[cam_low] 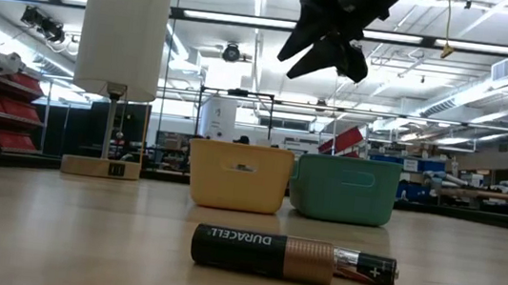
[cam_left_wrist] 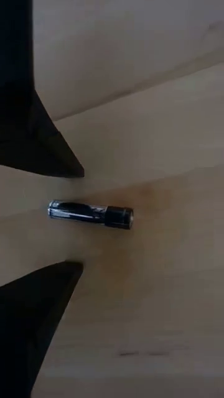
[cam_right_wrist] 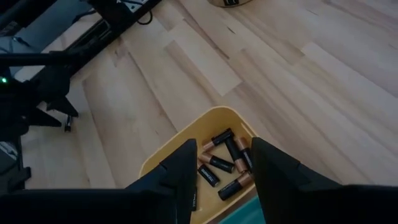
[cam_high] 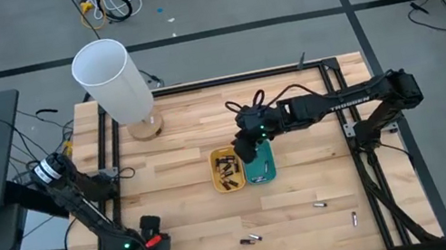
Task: Sort batteries
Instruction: Put the silver battery into the blue bin
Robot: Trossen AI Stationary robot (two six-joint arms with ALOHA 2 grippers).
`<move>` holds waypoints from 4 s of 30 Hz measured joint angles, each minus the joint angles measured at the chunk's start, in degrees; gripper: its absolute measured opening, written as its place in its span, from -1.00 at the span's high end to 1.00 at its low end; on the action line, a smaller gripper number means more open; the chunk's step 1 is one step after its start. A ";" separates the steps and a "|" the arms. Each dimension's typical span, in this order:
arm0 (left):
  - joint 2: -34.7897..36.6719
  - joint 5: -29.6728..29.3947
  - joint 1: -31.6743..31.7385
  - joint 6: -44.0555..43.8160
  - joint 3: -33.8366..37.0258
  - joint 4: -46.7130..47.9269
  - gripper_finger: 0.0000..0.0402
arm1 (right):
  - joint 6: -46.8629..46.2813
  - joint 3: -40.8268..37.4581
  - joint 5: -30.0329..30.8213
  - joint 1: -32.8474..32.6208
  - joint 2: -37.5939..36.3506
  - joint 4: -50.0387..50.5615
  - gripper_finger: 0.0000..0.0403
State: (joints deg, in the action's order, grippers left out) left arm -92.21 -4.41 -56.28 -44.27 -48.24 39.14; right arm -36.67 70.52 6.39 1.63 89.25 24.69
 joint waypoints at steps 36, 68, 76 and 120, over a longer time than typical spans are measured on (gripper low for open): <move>-0.15 -4.23 14.45 -8.50 -1.17 -7.34 0.73 | 8.44 -0.02 14.50 -6.42 -8.48 33.80 0.50; -4.90 2.01 52.79 38.29 -28.38 -9.61 0.73 | -12.35 -31.22 -11.57 -21.33 -25.83 30.66 0.61; -10.82 2.62 54.46 37.42 -30.95 -20.48 0.70 | -16.62 -31.19 -10.31 -29.60 -25.94 25.61 0.55; -18.44 -11.89 55.86 29.20 -46.28 -4.27 0.42 | -41.93 -33.46 -4.48 -45.53 -25.79 15.92 0.28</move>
State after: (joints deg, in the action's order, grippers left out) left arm -110.65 -16.29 -0.42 -15.07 -94.52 34.87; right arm -78.60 37.06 1.91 -43.90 63.46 40.60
